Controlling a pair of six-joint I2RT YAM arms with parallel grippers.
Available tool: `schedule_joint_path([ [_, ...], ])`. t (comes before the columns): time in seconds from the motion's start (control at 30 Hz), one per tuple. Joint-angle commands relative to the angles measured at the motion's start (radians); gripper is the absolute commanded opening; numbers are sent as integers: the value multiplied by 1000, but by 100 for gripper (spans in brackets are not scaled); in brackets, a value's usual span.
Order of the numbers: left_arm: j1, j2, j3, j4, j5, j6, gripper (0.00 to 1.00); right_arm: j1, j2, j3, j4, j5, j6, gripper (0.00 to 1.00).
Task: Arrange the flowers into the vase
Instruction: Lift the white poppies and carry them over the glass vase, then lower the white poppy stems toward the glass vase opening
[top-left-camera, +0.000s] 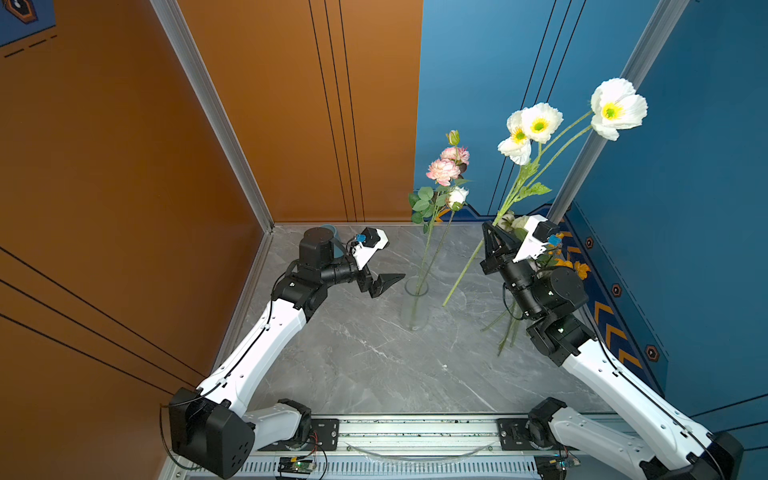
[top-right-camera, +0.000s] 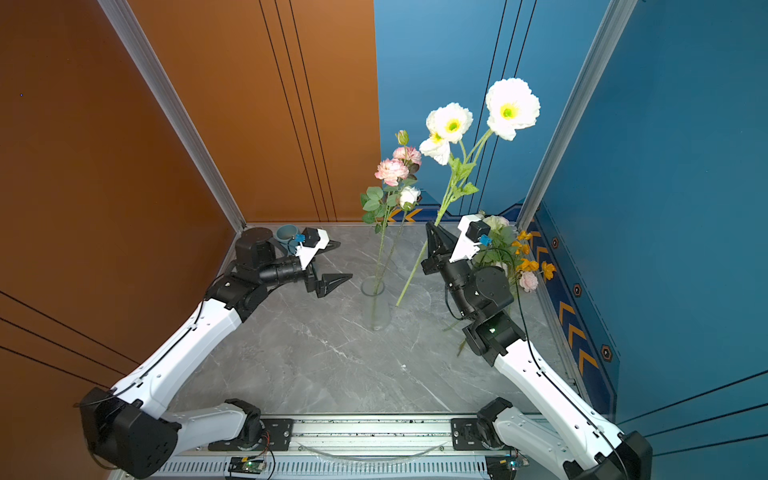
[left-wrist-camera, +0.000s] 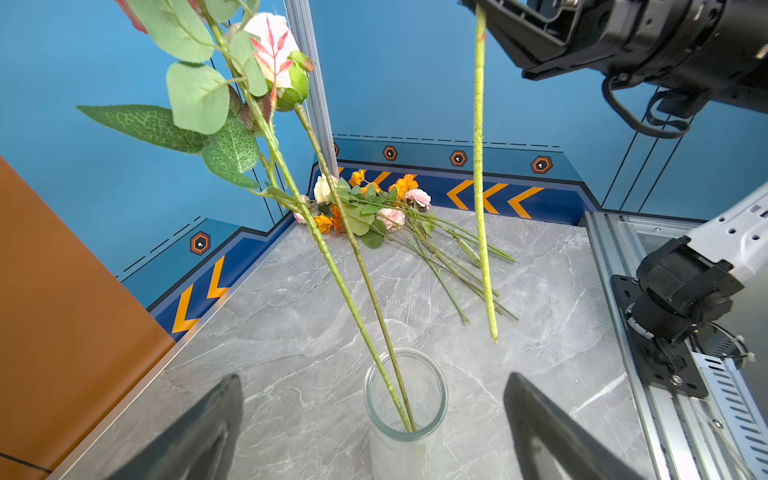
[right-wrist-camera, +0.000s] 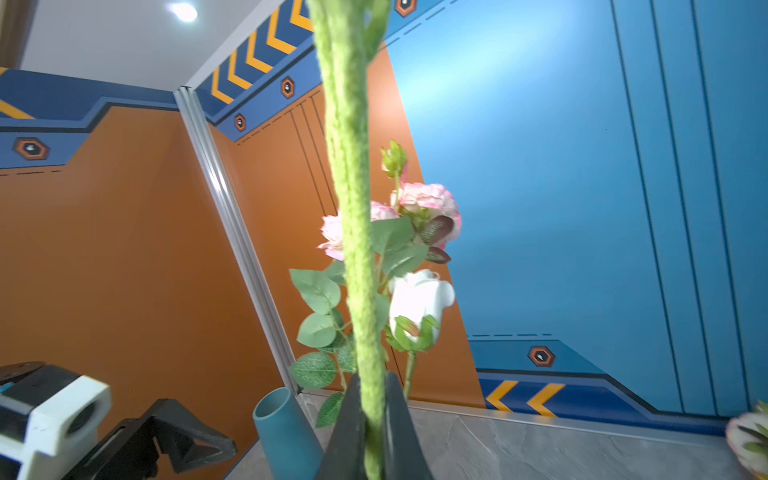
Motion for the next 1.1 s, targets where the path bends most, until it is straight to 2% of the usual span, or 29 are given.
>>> schedule_joint_path([
  [0.0, 14, -3, -5, 17, 42, -18, 98, 61, 24, 37, 94, -37, -131, 0],
  [0.27, 30, 7, 1, 17, 60, -28, 98, 130, 124, 52, 229, -77, -238, 0],
  [0.3, 31, 7, 1, 16, 62, -28, 98, 165, 140, 70, 230, -80, -251, 0],
  [0.57, 41, 16, 9, 17, 79, -40, 98, 194, 225, 189, 177, -98, -283, 0],
  [0.87, 45, 17, 13, 17, 101, -48, 98, 208, 297, 211, 134, -97, -384, 0],
  [1.07, 54, 27, 15, 17, 109, -50, 98, 209, 359, 246, 72, -153, -450, 0],
])
